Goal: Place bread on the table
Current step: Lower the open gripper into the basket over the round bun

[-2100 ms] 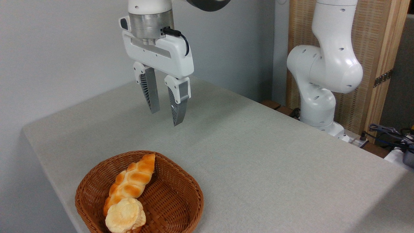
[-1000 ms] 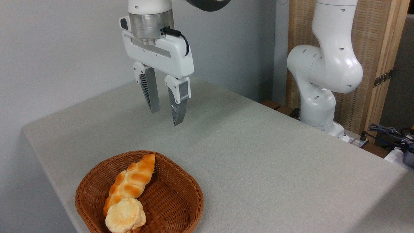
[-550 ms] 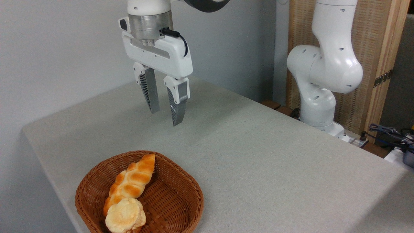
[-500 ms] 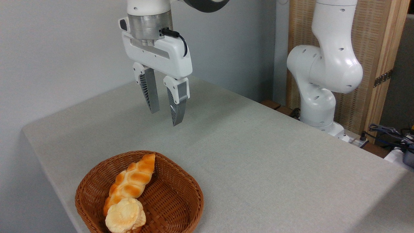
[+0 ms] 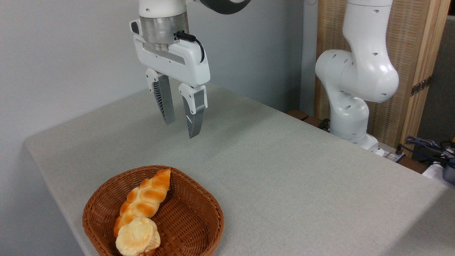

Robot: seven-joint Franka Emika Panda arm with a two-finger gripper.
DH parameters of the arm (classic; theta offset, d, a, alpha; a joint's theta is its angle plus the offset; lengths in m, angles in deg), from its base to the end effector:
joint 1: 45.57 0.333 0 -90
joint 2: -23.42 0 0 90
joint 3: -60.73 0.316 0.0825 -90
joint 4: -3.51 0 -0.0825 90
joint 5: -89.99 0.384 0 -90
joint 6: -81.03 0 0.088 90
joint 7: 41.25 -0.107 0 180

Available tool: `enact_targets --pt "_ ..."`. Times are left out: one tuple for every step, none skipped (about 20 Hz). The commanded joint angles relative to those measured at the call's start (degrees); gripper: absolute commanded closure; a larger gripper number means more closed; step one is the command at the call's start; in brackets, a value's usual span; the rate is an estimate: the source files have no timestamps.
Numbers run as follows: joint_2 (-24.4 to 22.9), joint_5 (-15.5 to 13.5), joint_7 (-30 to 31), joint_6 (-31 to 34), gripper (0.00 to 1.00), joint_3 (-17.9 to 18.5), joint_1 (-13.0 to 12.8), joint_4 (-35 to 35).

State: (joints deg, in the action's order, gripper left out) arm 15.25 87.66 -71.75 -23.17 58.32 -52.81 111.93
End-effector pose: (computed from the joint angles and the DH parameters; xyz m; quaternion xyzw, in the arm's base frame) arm 0.5163 -0.0924 0.5697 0.9401 -0.3388 0.0369 0.0104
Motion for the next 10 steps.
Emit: enact_targets --pt "0.1 -0.6 -0.2 -4.9 0.0 0.6 0.0 1.8" --pt "0.1 -0.5 -0.2 -5.9 0.0 0.7 0.0 2.3" --pt "0.1 -0.4 -0.2 -8.2 0.0 1.0 0.2 3.2" --pt "0.1 -0.3 -0.2 -10.6 0.0 1.0 0.4 4.0" --pt "0.2 -0.2 -0.2 -11.7 0.0 1.0 0.5 4.4" --pt "0.2 -0.1 -0.2 -13.8 0.0 1.1 0.6 5.3" --pt "0.2 -0.1 -0.3 -14.7 0.0 1.3 0.6 5.7" --pt "0.3 0.0 -0.3 -16.2 0.0 2.3 0.7 5.9" --pt "0.9 0.0 -0.3 -17.7 0.0 3.5 0.7 5.9" --pt "1.4 0.0 -0.3 -19.6 0.0 4.1 0.7 5.8"
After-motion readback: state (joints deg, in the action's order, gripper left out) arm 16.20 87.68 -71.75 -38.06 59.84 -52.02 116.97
